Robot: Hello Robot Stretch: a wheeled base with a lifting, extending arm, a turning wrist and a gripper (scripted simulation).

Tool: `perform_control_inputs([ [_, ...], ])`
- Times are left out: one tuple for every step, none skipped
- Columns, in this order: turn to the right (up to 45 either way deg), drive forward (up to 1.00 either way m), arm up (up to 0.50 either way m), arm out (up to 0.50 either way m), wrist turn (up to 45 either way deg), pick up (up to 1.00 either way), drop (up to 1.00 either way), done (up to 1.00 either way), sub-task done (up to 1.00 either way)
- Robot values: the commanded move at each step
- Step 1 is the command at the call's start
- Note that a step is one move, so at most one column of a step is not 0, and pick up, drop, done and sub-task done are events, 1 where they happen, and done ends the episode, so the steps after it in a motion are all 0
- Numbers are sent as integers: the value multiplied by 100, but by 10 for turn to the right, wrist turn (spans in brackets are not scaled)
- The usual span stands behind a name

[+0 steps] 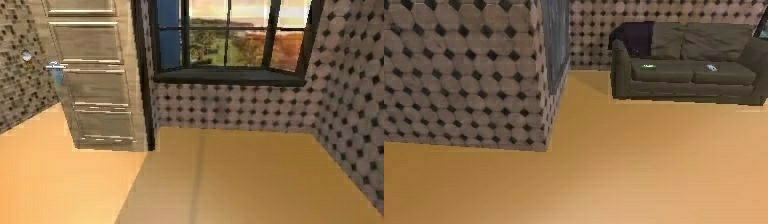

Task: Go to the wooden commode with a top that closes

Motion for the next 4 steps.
perform_control_inputs([
  [-60,0,0,0,0,0,0,0,0],
  [0,35,0,0,0,0,0,0,0],
  [-360,0,0,0,0,0,0,0,0],
  [0,15,0,0,0,0,0,0,0],
])
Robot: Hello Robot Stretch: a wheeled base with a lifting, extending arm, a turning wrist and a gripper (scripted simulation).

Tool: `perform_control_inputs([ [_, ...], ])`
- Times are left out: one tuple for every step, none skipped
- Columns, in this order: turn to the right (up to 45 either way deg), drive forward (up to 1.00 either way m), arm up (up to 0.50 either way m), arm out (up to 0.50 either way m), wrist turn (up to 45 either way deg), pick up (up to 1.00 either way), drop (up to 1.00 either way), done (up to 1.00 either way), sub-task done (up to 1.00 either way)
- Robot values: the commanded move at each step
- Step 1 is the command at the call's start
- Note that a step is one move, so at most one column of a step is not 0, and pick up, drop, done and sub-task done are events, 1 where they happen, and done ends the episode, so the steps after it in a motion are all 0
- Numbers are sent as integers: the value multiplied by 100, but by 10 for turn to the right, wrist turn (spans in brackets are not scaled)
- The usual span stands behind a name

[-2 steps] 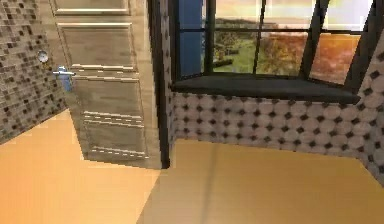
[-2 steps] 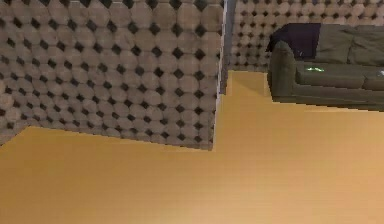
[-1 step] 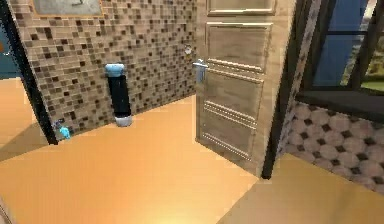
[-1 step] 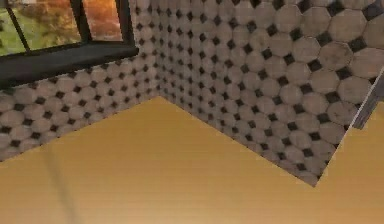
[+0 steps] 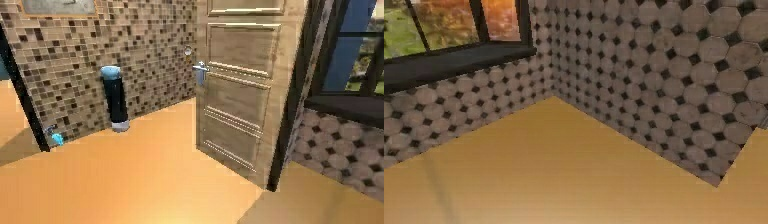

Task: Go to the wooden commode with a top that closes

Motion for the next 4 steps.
perform_control_inputs([
  [0,30,0,0,0,0,0,0,0],
  [-180,0,0,0,0,0,0,0,0],
  [-30,0,0,0,0,0,0,0,0],
  [0,100,0,0,0,0,0,0,0],
])
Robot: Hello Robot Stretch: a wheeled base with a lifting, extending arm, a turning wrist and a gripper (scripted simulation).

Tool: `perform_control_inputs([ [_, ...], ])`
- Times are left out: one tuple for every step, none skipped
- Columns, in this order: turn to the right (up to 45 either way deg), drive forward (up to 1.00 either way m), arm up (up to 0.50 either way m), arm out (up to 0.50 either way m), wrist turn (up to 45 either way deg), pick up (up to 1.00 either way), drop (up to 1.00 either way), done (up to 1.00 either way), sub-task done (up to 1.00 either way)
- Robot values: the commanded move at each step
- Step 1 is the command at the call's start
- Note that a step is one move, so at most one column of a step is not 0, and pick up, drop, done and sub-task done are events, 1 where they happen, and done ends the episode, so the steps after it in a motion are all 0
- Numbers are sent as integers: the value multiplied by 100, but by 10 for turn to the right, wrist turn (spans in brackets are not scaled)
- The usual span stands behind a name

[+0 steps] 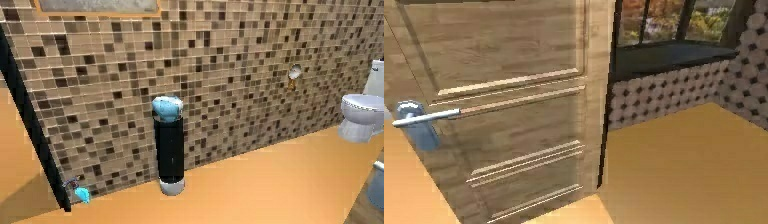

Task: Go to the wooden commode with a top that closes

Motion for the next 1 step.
perform_control_inputs([
  [0,60,0,0,0,0,0,0,0],
])
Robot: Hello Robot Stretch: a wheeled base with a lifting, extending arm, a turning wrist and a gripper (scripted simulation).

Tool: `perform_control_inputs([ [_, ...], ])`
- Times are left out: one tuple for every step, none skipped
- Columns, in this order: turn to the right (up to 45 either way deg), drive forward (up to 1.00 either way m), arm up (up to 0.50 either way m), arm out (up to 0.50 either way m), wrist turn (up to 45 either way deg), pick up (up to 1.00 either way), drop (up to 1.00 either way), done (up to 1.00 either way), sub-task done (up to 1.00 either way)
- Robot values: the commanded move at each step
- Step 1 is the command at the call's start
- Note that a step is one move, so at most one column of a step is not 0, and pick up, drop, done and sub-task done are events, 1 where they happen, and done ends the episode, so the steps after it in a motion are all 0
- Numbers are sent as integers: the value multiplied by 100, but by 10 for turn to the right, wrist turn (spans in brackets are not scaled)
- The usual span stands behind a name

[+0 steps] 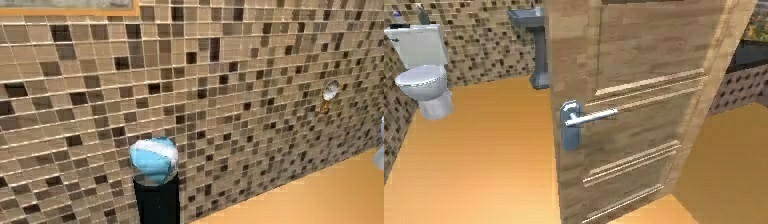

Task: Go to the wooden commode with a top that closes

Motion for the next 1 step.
perform_control_inputs([
  [450,0,0,0,0,0,0,0,0],
])
